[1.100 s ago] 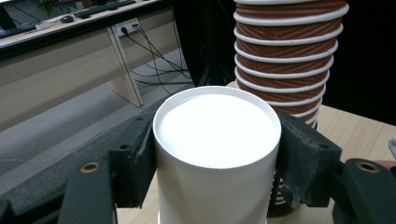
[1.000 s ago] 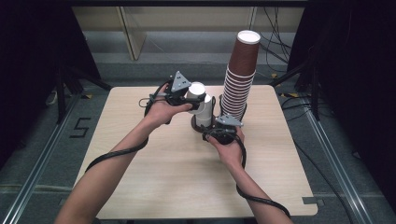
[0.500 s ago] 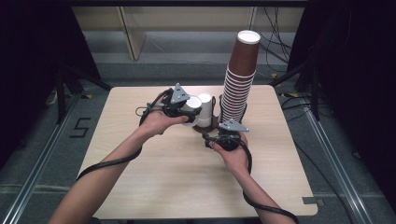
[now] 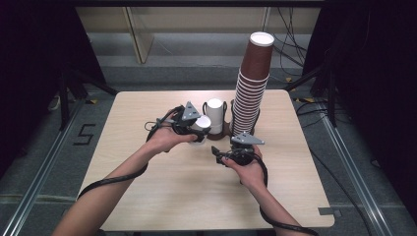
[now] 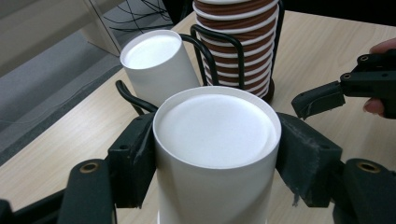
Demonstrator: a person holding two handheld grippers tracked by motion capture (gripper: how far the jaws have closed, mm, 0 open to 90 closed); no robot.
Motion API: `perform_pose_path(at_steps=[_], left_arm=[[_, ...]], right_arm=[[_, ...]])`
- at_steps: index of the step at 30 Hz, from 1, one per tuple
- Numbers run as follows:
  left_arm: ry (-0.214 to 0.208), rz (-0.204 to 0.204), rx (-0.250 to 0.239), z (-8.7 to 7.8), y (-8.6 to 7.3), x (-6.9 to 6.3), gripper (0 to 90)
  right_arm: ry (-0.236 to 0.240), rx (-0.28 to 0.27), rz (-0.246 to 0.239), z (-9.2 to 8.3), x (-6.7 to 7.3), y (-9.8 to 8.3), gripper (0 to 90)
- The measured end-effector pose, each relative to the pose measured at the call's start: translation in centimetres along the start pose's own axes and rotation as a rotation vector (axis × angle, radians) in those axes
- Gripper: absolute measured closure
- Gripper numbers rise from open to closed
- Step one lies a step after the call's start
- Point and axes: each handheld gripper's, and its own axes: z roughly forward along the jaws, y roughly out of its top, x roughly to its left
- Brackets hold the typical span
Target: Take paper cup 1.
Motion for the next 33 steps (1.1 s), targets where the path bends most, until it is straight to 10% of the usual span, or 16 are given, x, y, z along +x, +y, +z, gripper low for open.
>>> perform_pose_path(at_steps=[33], left_arm=[[-0.102,0.003,0.039,2.3,0.6,-3.2,32.9]], right_arm=[[0.120,-0.031,0.135,1.9,1.5,0.0,15.9]])
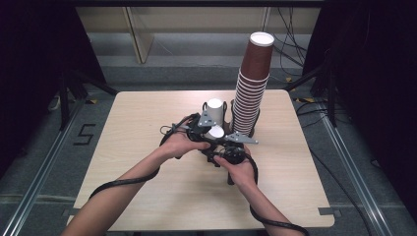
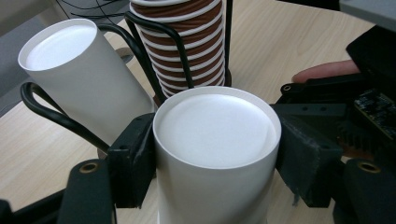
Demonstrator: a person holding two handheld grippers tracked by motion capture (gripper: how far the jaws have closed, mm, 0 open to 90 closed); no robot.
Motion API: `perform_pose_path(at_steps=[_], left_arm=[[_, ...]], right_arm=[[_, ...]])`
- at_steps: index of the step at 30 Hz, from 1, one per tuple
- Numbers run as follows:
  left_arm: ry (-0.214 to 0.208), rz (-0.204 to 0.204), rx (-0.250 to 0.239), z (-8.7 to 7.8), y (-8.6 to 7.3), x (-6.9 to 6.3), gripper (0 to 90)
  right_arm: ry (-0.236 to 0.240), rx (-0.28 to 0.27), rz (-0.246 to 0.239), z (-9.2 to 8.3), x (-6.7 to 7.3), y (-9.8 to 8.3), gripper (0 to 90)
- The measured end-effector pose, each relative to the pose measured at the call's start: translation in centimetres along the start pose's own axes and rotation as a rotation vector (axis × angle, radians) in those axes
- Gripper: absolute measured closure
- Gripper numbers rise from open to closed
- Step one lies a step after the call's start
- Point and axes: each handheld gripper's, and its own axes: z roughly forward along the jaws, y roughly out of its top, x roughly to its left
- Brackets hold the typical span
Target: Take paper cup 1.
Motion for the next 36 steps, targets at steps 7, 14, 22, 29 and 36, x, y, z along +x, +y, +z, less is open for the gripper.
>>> perform_pose_path(at_steps=[7,14,22,29,36], left_arm=[[-0.015,-0.001,0.002,0.13,0.08,-0.27,32.9],[-0.020,-0.016,-0.002,0.25,0.04,-0.23,32.1],[-0.044,-0.044,-0.015,0.21,-0.01,-0.14,30.7],[-0.058,-0.046,-0.031,0.16,-0.08,-0.09,25.4],[-0.050,-0.043,-0.058,-0.17,-0.04,0.05,17.4]], right_arm=[[0.005,-0.012,0.008,0.10,0.09,-0.02,22.9],[0.000,-0.023,0.010,-0.09,-0.19,-0.15,27.3],[0.009,-0.012,0.053,-0.36,-0.01,-0.12,31.1],[0.006,-0.009,0.050,-0.35,-0.18,-0.13,32.0],[0.005,0.000,0.097,-0.51,-0.47,-0.28,32.0]])
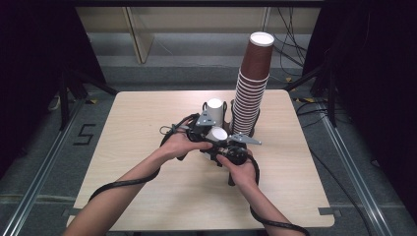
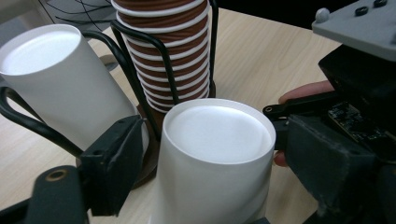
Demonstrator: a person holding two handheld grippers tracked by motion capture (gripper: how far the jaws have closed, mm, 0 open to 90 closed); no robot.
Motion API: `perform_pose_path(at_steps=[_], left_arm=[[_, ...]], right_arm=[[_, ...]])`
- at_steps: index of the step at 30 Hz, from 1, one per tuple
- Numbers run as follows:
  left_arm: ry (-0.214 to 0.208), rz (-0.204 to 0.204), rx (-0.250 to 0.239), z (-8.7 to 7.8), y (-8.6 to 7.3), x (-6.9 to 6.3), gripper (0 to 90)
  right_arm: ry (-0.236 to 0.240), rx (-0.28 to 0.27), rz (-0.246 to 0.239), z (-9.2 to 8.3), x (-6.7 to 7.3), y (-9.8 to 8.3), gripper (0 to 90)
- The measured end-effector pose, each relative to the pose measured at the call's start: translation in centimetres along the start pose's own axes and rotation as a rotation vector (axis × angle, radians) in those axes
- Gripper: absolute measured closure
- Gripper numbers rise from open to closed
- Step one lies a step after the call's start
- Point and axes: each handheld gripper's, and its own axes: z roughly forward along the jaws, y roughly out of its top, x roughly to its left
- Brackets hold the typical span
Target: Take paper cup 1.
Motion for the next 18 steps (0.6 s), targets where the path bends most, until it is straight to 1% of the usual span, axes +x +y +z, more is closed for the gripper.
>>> perform_pose_path(at_steps=[1,2,3,4,5,6,7,8,9,10,11,12,13,14,15,16,17,18], left_arm=[[0.000,0.003,-0.003,-0.1,0.0,0.0,17.4],[0.003,0.002,-0.012,-0.2,0.0,0.0,16.1],[0.004,0.006,-0.015,-0.3,0.0,0.0,15.3],[0.009,0.015,-0.020,-0.7,-0.1,0.1,14.4],[0.009,0.015,-0.020,-0.7,-0.1,0.1,14.2],[0.013,0.016,-0.026,-0.9,-0.1,0.1,14.2],[0.013,0.021,-0.032,-1.2,-0.1,0.1,13.6],[0.012,0.023,-0.037,-1.3,-0.2,0.1,13.2],[0.012,0.020,-0.048,-1.5,-0.2,0.0,12.9],[0.017,0.038,-0.037,-1.8,-0.3,0.1,12.4],[0.018,0.050,-0.035,-2.0,-0.6,0.1,11.5],[0.017,0.053,-0.033,-2.1,-0.8,0.1,11.0],[0.012,0.059,-0.031,-2.2,-1.0,0.0,10.2],[0.013,0.067,-0.026,-2.3,-1.2,0.0,9.4],[0.013,0.067,-0.026,-2.3,-1.2,0.0,9.0],[0.011,0.071,-0.026,-2.3,-1.4,-0.1,9.0],[0.008,0.079,-0.022,-2.4,-1.8,-0.1,7.9],[0.008,0.079,-0.022,-2.4,-1.8,-0.1,7.7]], right_arm=[[-0.009,-0.007,-0.029,0.0,-0.4,0.0,32.0],[0.000,0.000,-0.020,0.0,-0.5,0.0,32.0],[-0.010,-0.002,-0.014,-0.1,-0.6,0.0,32.0],[-0.007,-0.006,-0.002,-0.2,-0.9,0.0,32.0],[-0.007,-0.006,-0.002,-0.2,-0.9,0.0,32.0],[-0.014,0.006,0.043,-0.4,-0.7,0.0,32.0],[-0.016,-0.008,0.023,-0.5,-1.2,0.1,32.0],[-0.024,-0.010,0.012,-0.4,-1.4,0.1,32.0],[-0.022,-0.008,0.031,-0.6,-1.4,0.1,32.0],[-0.021,-0.013,0.020,-0.6,-1.6,0.1,32.0],[-0.019,-0.012,0.024,-0.7,-1.7,0.2,32.0],[-0.018,-0.010,0.034,-0.7,-1.7,0.2,31.9],[-0.041,-0.012,0.030,-0.7,-1.9,0.1,32.0],[-0.030,-0.020,0.015,-0.7,-2.0,0.2,32.0],[-0.022,-0.012,0.032,-0.8,-1.9,0.2,31.9],[-0.022,-0.012,0.032,-0.8,-1.9,0.2,31.9],[-0.029,-0.008,0.044,-0.9,-1.9,0.2,31.9],[-0.031,-0.011,0.034,-0.9,-2.0,0.2,31.9]])
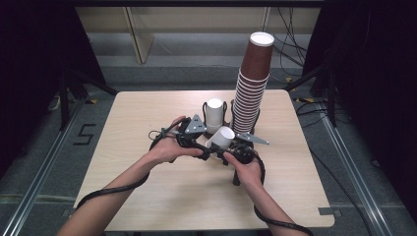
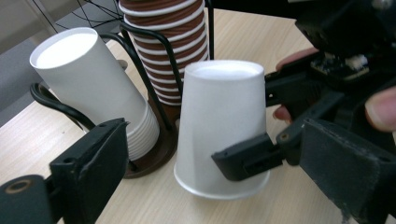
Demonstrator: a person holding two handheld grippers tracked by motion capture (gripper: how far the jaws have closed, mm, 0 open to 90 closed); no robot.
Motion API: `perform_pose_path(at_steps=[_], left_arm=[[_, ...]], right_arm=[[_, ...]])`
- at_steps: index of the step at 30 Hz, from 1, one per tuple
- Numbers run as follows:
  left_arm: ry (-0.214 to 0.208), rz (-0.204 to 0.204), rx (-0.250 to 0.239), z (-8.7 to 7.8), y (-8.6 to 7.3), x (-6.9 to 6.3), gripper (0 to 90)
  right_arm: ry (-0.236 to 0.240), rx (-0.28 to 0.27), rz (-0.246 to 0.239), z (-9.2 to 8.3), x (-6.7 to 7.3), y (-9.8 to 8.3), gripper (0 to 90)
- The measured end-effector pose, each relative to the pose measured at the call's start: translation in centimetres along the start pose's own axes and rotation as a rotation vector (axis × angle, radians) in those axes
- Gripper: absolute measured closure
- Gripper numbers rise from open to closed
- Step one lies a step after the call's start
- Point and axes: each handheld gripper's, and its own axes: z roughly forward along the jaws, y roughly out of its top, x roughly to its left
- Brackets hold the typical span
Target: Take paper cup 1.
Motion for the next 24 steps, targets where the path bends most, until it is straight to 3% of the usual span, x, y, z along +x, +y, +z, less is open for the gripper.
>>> perform_pose_path(at_steps=[3,8,11,12,13,15,19,20,22,23,24], left_arm=[[0.002,0.004,0.001,-0.1,-0.4,0.0,7.3],[-0.001,0.016,0.003,-0.3,-0.9,0.0,6.9],[-0.003,0.027,0.003,-0.4,-1.4,-0.1,6.8],[-0.005,0.035,0.013,-0.5,-1.7,-0.1,6.6],[-0.005,0.035,0.013,-0.5,-1.7,-0.1,6.5],[-0.006,0.045,0.019,-0.5,-2.0,-0.1,6.5],[-0.011,0.051,0.012,-0.3,-2.6,-0.4,6.3],[-0.020,0.050,0.013,-0.2,-2.6,-0.4,6.3],[-0.020,0.051,0.008,-0.2,-2.8,-0.5,6.2],[-0.020,0.041,-0.006,-0.1,-2.9,-0.7,6.2],[-0.020,0.041,-0.006,-0.1,-2.9,-0.7,6.1]], right_arm=[[-0.004,0.005,0.023,0.0,0.0,0.0,31.9],[-0.014,-0.004,0.008,0.0,-0.1,0.0,31.9],[-0.006,-0.003,0.039,-0.2,0.0,0.1,31.9],[-0.017,-0.010,0.008,-0.1,-0.4,0.1,31.9],[-0.017,-0.010,0.008,-0.1,-0.4,0.1,31.9],[-0.002,-0.009,0.036,-0.3,-0.3,0.3,32.0],[0.007,-0.021,0.047,-0.4,-0.4,0.3,32.0],[0.018,-0.021,0.085,-0.4,-0.3,0.3,31.9],[0.020,-0.024,0.087,-0.4,-0.3,0.3,32.0],[0.028,-0.025,0.125,-0.5,-0.3,0.4,31.9],[0.028,-0.025,0.125,-0.5,-0.3,0.4,31.9]])
